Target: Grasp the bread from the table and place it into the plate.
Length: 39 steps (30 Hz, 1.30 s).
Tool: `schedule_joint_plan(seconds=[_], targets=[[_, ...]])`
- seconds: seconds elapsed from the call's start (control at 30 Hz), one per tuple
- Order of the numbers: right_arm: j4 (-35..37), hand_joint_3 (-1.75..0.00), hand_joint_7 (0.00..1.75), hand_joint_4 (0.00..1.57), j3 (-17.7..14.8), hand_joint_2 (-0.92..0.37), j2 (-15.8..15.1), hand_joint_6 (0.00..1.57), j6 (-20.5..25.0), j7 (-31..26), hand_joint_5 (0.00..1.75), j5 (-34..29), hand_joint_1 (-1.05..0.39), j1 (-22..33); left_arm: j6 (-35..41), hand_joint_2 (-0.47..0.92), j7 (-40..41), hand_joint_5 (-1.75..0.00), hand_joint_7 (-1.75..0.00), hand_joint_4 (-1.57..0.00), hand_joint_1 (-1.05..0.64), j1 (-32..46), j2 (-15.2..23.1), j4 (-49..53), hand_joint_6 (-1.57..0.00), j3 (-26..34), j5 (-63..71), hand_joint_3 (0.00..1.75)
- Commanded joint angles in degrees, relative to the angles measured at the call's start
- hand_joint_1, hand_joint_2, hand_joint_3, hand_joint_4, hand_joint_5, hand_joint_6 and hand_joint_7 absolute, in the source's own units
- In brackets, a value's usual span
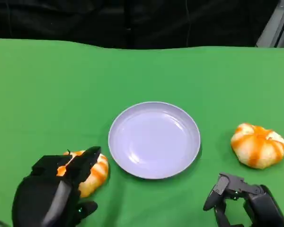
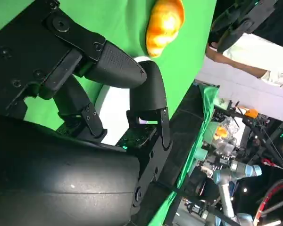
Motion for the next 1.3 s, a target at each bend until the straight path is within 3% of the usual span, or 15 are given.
schedule_joint_plan(seconds=[0.03, 0.4, 0.7, 0.9, 1.17, 1.2, 1.23, 1.27, 1.3], targets=[[-0.3, -1.48, 1.50, 0.89, -0.4, -0.32, -0.4, 0.80, -0.2, -0.4, 1.75, 0.4, -0.56, -0.1, 5.7, 0.86, -3.0, -0.32, 0.00, -0.41, -0.50, -2.2, 2.2, 0.4, -0.41, -2.6, 3.2, 0.00], [-0.9, -1.49, 1.51, 0.90, -0.2, -0.33, -0.1, 0.80, 0.2, -0.4, 1.75, 0.7, -0.56, 0.4, 20.5, 0.90, -10.9, -0.21, 0.00, -0.39, -0.56, -10.7, 3.7, 8.9, -0.32, -9.4, 9.2, 0.01], [-1.5, -1.50, 1.51, 0.87, -0.1, -0.33, -0.3, 0.80, 0.5, -0.1, 1.75, 1.0, -0.55, 0.7, 26.4, 0.91, -15.1, -0.14, 0.00, -0.39, -0.56, -16.7, 5.9, 19.7, -0.31, -13.2, 6.7, 0.00], [-1.5, -1.50, 1.50, 0.87, -0.1, -0.32, -0.5, 0.80, 0.4, 0.1, 1.75, 1.0, -0.54, 0.7, 24.6, 0.90, -10.6, -0.17, -0.05, -0.63, -0.38, -17.9, 7.8, 23.8, -0.53, -14.3, 1.8, 0.00], [-1.5, -1.50, 1.50, 0.87, -0.1, -0.33, -0.5, 0.80, 0.4, 0.1, 1.75, 1.0, -0.54, 0.7, 25.7, 0.90, -9.4, -0.14, -0.02, -0.66, -0.37, -18.5, 9.2, 24.1, -0.56, -16.0, -0.3, 0.00], [-1.4, -1.50, 1.50, 0.87, -0.1, -0.33, -0.5, 0.80, 0.3, 0.1, 1.75, 1.1, -0.54, 0.6, 20.4, 0.90, -0.6, -0.14, -0.02, -0.66, -0.37, -17.8, 9.9, 25.0, -0.56, -14.9, -2.4, 0.00], [-1.2, -1.50, 1.50, 0.87, -0.1, -0.33, -0.5, 0.80, 0.2, 0.2, 1.75, 1.2, -0.55, 0.5, 16.2, 0.88, 6.3, -0.89, -0.33, -0.84, -0.24, -17.3, 10.6, 25.8, -0.91, -14.0, -4.1, 0.26], [-1.1, -1.50, 1.50, 0.87, -0.1, -0.33, -0.5, 0.80, 0.1, 0.2, 1.75, 1.3, -0.55, 0.5, 13.2, 0.81, 11.1, -1.21, -0.51, -0.87, -0.20, -17.0, 11.1, 26.4, -1.00, -13.4, -5.5, 0.46], [-1.1, -1.49, 1.50, 0.87, -0.1, -0.33, -0.5, 0.80, 0.2, 0.3, 1.75, 1.4, -0.55, 0.5, 11.4, 0.76, 14.1, -1.37, -0.62, -0.88, -0.18, -16.9, 11.5, 26.9, -1.03, -13.2, -6.4, 0.60]])
